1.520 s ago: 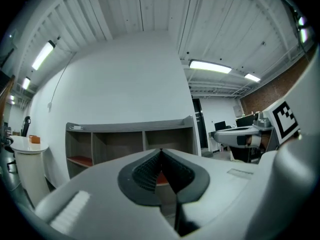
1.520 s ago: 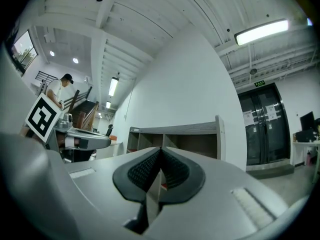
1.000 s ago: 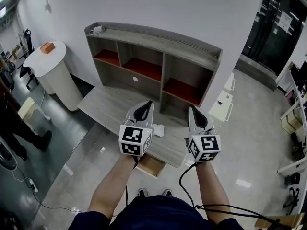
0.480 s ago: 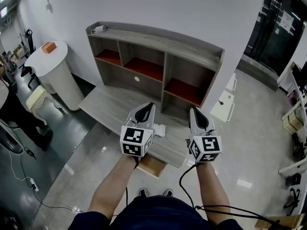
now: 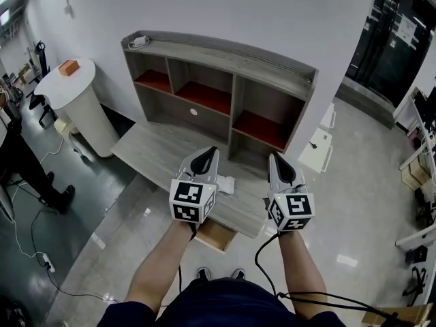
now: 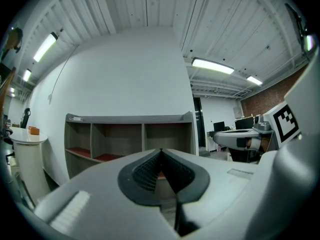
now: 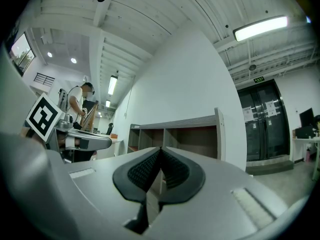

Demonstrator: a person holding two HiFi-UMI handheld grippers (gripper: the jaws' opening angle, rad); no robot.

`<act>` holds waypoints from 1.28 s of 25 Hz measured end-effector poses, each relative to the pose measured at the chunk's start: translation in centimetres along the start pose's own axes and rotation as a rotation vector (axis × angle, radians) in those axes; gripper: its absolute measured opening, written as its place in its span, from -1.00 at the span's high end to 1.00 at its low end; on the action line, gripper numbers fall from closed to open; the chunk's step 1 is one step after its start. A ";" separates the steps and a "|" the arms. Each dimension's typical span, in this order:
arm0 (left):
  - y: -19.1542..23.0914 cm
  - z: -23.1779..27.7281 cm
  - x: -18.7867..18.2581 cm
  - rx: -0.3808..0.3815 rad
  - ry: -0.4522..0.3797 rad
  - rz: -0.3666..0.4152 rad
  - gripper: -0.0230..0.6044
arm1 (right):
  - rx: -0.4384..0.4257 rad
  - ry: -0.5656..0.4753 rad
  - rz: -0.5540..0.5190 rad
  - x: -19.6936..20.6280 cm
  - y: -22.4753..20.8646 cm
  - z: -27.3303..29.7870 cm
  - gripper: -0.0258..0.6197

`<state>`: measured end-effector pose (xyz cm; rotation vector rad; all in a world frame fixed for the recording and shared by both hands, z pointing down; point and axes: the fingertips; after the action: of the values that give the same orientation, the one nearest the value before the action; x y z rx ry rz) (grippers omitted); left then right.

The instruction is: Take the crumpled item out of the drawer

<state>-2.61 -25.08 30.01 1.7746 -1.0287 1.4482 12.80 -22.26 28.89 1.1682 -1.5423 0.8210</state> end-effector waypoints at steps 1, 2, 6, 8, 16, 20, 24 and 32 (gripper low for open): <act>-0.1 0.0 0.0 -0.001 0.001 0.000 0.91 | 0.000 0.001 0.000 0.0 -0.1 0.0 0.90; -0.1 0.0 0.1 -0.001 0.003 -0.001 0.91 | 0.000 0.002 0.001 0.1 -0.1 -0.1 0.90; -0.1 -0.2 0.2 -0.005 0.007 -0.005 0.91 | 0.001 0.005 0.002 0.1 -0.3 -0.3 0.90; -0.1 0.0 0.3 -0.005 0.006 -0.007 0.91 | -0.003 0.007 0.001 0.2 -0.3 -0.2 0.90; -0.4 0.1 0.4 -0.005 0.011 -0.002 0.91 | -0.020 0.010 -0.003 0.4 0.0 -0.3 0.90; -0.4 0.0 0.6 -0.007 0.016 0.001 0.91 | -0.021 0.010 -0.001 0.4 -0.2 -0.3 0.90; -0.3 0.2 0.6 -0.011 0.020 0.003 0.91 | -0.025 0.011 0.000 0.4 -0.3 -0.2 0.90; -0.4 0.3 0.9 -0.027 0.019 0.004 0.91 | -0.034 0.009 0.002 0.5 -0.9 -0.1 0.90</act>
<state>-2.05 -25.29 30.83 1.7373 -1.0378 1.4437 13.71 -22.58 29.39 1.1374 -1.5444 0.7971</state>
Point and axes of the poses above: the fingertips, and each gripper's own axes: z forward along the fingers, y to its left, x out of its underside, and after that the axes turned 13 degrees about -y, right-handed
